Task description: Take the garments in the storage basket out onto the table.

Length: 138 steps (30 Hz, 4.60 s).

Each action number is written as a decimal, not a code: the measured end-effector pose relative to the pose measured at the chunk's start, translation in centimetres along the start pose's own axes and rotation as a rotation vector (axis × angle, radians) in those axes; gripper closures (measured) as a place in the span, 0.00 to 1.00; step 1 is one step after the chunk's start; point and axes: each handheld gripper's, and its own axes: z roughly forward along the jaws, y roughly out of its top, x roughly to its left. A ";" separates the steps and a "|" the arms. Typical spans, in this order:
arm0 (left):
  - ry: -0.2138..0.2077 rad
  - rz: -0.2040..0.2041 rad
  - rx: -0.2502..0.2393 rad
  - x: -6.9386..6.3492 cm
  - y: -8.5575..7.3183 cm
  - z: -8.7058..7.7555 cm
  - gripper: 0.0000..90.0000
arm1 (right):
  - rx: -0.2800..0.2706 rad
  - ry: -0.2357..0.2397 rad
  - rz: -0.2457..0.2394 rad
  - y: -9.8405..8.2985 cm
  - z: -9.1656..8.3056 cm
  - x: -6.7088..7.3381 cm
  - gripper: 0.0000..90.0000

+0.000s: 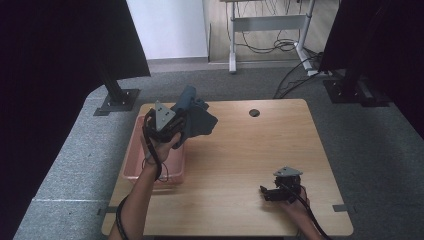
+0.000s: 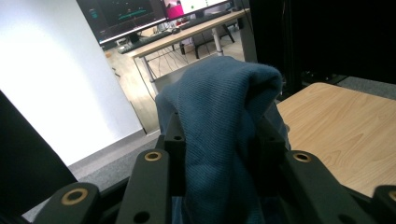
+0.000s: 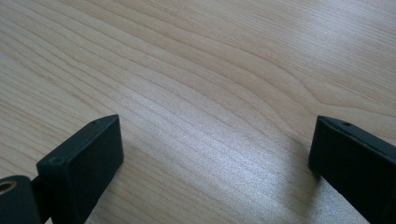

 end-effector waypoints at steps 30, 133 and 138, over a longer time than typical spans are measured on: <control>-0.069 0.056 0.008 -3.8 1.8 2.3 0.73 | 0.001 0.001 -0.001 0.0 0.0 0.0 0.03; -0.434 0.125 0.284 -17.3 -11.4 6.4 0.59 | 0.000 0.001 -0.002 0.0 0.0 0.0 0.03; -0.460 0.090 0.278 -17.4 -12.1 6.6 0.55 | 0.000 0.001 -0.002 0.0 0.0 0.0 0.03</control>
